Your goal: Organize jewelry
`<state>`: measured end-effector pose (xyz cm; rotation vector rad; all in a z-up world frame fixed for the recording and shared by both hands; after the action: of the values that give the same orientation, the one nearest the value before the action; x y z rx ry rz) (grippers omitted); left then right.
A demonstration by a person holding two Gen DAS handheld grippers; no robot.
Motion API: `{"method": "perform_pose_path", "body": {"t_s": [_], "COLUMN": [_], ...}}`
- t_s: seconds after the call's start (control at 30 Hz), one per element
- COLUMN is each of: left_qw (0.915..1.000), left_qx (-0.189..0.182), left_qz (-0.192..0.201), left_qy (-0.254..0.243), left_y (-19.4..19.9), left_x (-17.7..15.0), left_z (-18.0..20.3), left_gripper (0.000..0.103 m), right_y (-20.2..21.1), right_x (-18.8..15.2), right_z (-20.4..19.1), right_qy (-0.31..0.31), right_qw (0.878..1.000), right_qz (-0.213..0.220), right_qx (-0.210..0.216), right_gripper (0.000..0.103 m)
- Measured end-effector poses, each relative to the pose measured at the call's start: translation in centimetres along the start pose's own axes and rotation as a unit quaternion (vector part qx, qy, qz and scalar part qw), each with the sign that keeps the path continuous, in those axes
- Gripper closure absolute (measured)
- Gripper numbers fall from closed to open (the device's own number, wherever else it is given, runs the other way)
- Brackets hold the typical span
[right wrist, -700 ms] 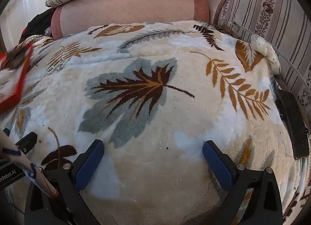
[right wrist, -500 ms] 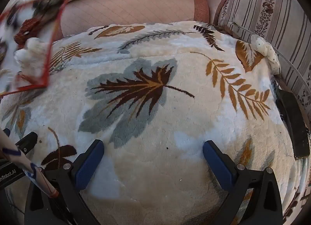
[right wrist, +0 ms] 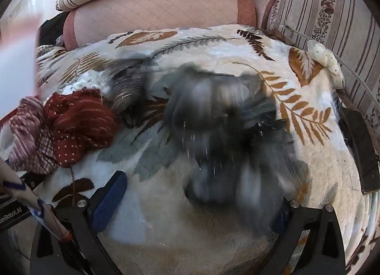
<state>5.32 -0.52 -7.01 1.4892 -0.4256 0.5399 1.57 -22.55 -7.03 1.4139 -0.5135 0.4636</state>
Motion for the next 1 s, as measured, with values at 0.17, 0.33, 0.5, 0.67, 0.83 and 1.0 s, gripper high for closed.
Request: {"method": "perform_pose_path", "body": {"t_s": [0.17,0.33,0.5,0.67,0.83,1.0], "left_qw": [1.0,1.0,1.0,0.9999,0.9997,0.9958], "left_qx": [-0.001,-0.002,-0.001,0.011,0.009,-0.015], "left_qz": [0.0,0.0,0.0,-0.004,0.008,0.091], "left_qy": [0.001,0.001,0.0,0.0,0.021,0.001], "left_y": [-0.2,-0.1,-0.2,-0.3,3.4,11.9], "left_x": [-0.2,-0.4,-0.3,-0.3,-2.1,-3.5], "left_z": [-0.3,-0.6,-0.5,-0.3,-1.3,-1.1], "left_gripper": [0.0,0.0,0.0,0.0,0.0,0.0], "right_y": [0.3,2.1,5.8,9.8,12.6,15.7], "right_x": [0.1,-0.7,-1.2,-3.4,-4.6,-5.2], "right_z": [0.0,0.2,0.2,0.1,-0.7,0.5], "right_qy": [-0.001,-0.023,-0.043,-0.042,-0.025,-0.032], "right_qw": [1.0,1.0,0.998,0.996,0.995,0.993], "right_qz": [0.0,0.008,0.033,0.059,0.07,0.094], "right_qx": [0.006,0.019,0.034,0.054,0.066,0.061], "right_gripper": [0.0,0.0,0.0,0.0,0.0,0.0]}}
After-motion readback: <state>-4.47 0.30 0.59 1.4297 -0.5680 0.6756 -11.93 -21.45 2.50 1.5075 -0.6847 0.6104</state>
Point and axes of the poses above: each gripper's, at about its wrist camera, not at the fingertips, and y roughly against the way its jaws point, z to its right, x to its top, the point moved 9 cm from there along -y, roughly the way its jaws point, and after that the axes turned 8 degrees about y, right-handed, at the moved point
